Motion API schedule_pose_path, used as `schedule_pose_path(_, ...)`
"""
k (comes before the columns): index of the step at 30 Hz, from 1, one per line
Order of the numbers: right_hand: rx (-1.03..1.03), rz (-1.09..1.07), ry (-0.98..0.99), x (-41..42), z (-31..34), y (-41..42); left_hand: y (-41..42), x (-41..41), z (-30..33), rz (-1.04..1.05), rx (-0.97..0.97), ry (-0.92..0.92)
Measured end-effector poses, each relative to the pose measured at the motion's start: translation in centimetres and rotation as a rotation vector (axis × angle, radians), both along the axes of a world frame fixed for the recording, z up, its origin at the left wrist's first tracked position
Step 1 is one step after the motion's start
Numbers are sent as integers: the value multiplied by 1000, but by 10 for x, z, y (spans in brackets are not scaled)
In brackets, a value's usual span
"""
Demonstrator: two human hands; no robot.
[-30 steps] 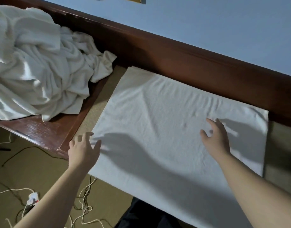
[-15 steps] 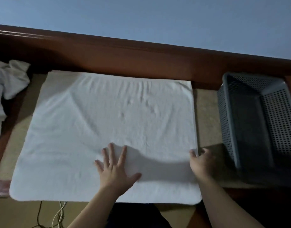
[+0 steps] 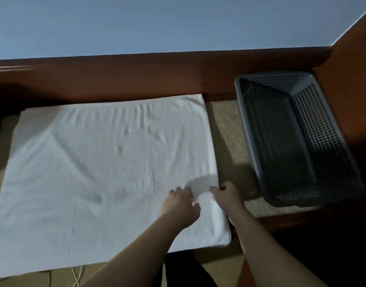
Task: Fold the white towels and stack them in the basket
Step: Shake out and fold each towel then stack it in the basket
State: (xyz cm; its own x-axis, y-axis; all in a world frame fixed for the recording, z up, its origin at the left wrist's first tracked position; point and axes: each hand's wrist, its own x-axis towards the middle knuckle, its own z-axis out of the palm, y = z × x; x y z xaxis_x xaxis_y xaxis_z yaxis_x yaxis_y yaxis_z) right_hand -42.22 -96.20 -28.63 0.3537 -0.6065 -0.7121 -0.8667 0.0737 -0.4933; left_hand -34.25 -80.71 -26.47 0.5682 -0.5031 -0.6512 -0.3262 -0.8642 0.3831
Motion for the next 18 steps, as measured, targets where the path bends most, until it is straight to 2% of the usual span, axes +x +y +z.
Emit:
schedule_pose_path(3, 58, -109, -119, 15, 4, -11, -30, -27, -3, 37, 24, 167)
schedule_pose_path(6, 132, -123, -222, 36, 10, -25, -55, -51, -6, 152, 96, 165)
schedule_pose_path(9, 186, -137, -211, 59, 10, -36, -74, -56, -7, 264, 255, 129)
schedule_pose_path(12, 178, -80, -194, 78, 8, -44, -83, -50, -8, 316, 313, 144)
schedule_pose_path(14, 192, -59, -191, 89, 8, -48, -84, -47, -8, 376, 285, 183)
schedule_pose_path(18, 138, -4, -199, 108, 9, -47, -74, -47, -8, 635, 45, 334)
